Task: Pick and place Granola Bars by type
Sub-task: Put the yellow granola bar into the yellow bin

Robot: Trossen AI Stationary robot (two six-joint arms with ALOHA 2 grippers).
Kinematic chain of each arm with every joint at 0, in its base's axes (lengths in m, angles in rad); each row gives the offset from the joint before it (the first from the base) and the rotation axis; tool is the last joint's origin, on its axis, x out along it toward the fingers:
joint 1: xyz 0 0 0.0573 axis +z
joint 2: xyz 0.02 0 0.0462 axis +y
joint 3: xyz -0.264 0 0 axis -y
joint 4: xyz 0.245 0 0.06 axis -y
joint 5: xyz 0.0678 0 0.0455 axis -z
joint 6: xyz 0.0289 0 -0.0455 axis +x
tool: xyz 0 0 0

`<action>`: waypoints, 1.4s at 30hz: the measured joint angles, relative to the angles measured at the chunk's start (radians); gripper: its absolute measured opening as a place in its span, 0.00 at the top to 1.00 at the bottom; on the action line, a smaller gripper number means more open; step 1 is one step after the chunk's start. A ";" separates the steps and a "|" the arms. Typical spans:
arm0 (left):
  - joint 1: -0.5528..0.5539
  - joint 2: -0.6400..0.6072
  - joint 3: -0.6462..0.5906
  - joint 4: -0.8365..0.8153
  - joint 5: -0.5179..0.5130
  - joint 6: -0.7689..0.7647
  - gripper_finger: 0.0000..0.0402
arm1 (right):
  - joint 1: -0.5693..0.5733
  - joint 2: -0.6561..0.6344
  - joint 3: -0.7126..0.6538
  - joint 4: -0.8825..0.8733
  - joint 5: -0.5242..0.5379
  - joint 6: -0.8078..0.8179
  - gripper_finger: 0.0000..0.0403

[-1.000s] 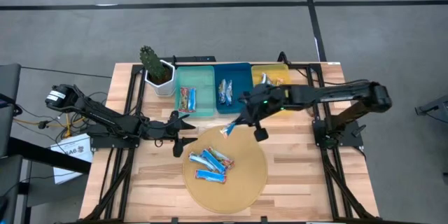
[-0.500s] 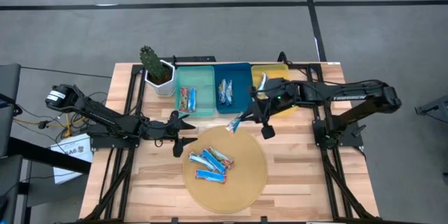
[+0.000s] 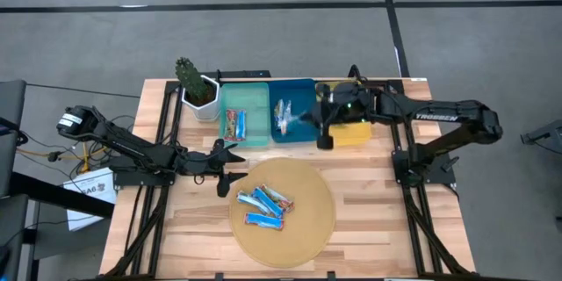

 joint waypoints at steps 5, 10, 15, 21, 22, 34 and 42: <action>0.000 0.000 0.000 0.000 0.000 0.000 0.38 | -0.104 0.000 0.000 0.000 0.079 0.050 1.00; 0.000 0.000 0.000 0.000 0.000 0.000 0.38 | -0.212 0.000 0.000 -0.002 0.138 0.108 1.00; 0.000 0.000 0.000 0.000 0.000 -0.001 0.38 | -0.316 0.000 0.000 -0.005 0.167 0.153 1.00; 0.000 0.000 0.000 0.000 0.000 -0.001 0.38 | -0.435 0.000 0.000 -0.035 0.234 0.214 1.00; 0.000 0.000 0.000 0.000 0.000 -0.001 0.38 | -0.453 0.000 0.000 -0.041 0.241 0.228 1.00; 0.000 0.000 0.000 0.000 0.000 -0.002 0.38 | -0.544 0.000 0.000 -0.070 0.232 0.287 1.00; 0.000 0.000 0.000 0.000 0.000 -0.005 0.38 | -0.546 0.000 0.000 -0.114 0.232 0.320 1.00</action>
